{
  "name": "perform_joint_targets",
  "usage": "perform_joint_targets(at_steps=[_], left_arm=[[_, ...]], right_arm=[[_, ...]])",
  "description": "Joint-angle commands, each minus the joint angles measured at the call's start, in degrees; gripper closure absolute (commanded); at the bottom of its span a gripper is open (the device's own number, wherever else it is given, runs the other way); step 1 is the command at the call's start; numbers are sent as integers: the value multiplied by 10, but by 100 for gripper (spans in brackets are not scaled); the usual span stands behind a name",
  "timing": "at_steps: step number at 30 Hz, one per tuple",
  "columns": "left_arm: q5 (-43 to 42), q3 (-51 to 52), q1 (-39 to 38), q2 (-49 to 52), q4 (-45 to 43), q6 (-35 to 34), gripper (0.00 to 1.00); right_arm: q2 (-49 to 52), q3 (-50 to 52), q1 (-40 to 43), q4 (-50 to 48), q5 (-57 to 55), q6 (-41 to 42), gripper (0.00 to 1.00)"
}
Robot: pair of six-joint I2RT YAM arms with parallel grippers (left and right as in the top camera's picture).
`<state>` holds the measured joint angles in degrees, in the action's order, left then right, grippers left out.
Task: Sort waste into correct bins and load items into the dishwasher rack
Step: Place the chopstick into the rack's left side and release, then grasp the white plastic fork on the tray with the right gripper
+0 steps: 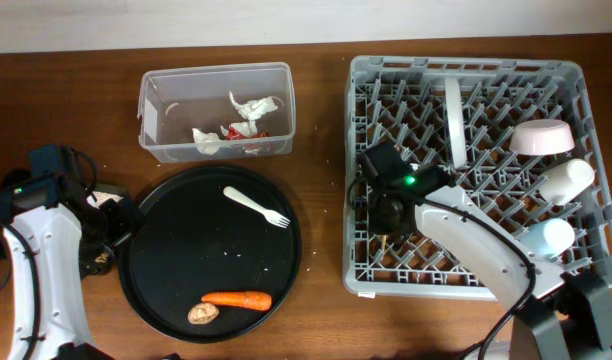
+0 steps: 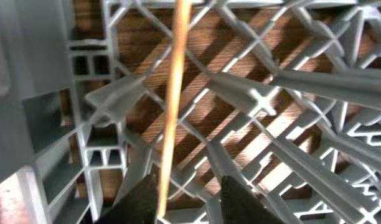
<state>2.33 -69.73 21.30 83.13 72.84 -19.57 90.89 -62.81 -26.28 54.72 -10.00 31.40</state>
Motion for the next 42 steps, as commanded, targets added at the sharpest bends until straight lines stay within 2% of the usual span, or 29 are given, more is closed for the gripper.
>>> perform_joint_targets(at_steps=[1, 3, 4, 5, 7, 8, 10, 14, 17, 20, 27, 30, 38, 42], left_arm=[[-2, 2, 2, 0, -1, -8, 1], [-2, 2, 2, 0, -1, -8, 1], [-2, 2, 2, 0, -1, -8, 1], [-2, 2, 2, 0, -1, -8, 1], [-2, 2, 2, 0, -2, -8, 1], [-2, 2, 2, 0, -3, -8, 1], [-2, 2, 2, 0, -3, -8, 1], [-2, 3, 2, 0, -3, -8, 1], [-2, 3, 2, 0, -3, -8, 1], [-2, 3, 2, 0, -3, -8, 1], [-2, 3, 2, 0, -3, -8, 1], [-2, 3, 2, 0, -3, -8, 1], [-2, 3, 2, 0, -3, -8, 1], [-2, 3, 2, 0, -3, -8, 1]], right_arm=[[-8, -15, -3, 6, 4, 5, 58], [-18, -75, -4, 32, 9, -17, 57], [-24, -129, -12, 43, 15, -56, 57], [-25, -185, -31, 41, 31, -120, 57], [-24, -231, -63, 9, 82, -247, 51], [-24, -237, -85, -18, 112, -315, 47], [-3, -235, -124, -45, 140, -389, 45], [102, -235, -162, -57, 195, -433, 44], [196, -235, -180, -99, 209, -432, 38], [244, -235, -187, -154, 210, -432, 32], [312, -235, -195, -238, 199, -432, 33], [325, -235, -195, -249, 183, -432, 42], [341, -233, -196, -249, 172, -429, 79], [341, -234, -196, -247, 169, -395, 87]])
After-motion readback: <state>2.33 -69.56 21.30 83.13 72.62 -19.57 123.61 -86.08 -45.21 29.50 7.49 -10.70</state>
